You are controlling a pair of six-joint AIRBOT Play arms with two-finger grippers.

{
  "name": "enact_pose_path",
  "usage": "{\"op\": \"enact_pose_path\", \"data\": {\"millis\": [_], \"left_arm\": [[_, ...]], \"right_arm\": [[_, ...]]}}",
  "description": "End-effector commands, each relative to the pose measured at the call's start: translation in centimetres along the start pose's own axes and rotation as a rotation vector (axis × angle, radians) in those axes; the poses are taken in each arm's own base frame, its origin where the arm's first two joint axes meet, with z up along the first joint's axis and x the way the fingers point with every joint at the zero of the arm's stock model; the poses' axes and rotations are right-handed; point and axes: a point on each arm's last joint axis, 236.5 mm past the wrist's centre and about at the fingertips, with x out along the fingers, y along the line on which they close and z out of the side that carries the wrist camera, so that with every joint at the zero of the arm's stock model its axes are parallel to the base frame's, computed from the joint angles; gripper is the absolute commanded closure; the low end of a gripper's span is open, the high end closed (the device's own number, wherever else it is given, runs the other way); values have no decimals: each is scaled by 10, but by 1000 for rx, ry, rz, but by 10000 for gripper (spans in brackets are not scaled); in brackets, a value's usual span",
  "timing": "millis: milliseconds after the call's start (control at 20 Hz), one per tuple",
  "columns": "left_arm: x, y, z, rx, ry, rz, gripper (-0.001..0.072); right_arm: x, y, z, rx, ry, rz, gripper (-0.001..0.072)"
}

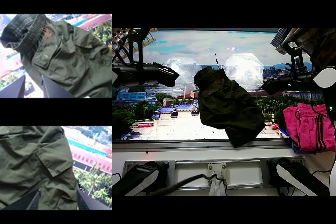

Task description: Fold the clothes and pants, and hang the long-sleeved shirts on hangers.

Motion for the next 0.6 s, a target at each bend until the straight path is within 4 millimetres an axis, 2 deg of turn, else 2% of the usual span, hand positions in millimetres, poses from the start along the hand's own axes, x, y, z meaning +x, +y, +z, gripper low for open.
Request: {"op": "enact_pose_path", "data": {"millis": [0, 350, 550], "left_arm": [[0, 0, 0, 1, -1, 0, 487], [0, 0, 1, 1, -2, 0, 488], [1, 3, 10, 0, -40, 11, 488]], "right_arm": [[0, 1, 0, -1, -1, 1, 205], [0, 1, 0, -1, -1, 1, 205], [0, 1, 0, -1, -1, 1, 205]]}}
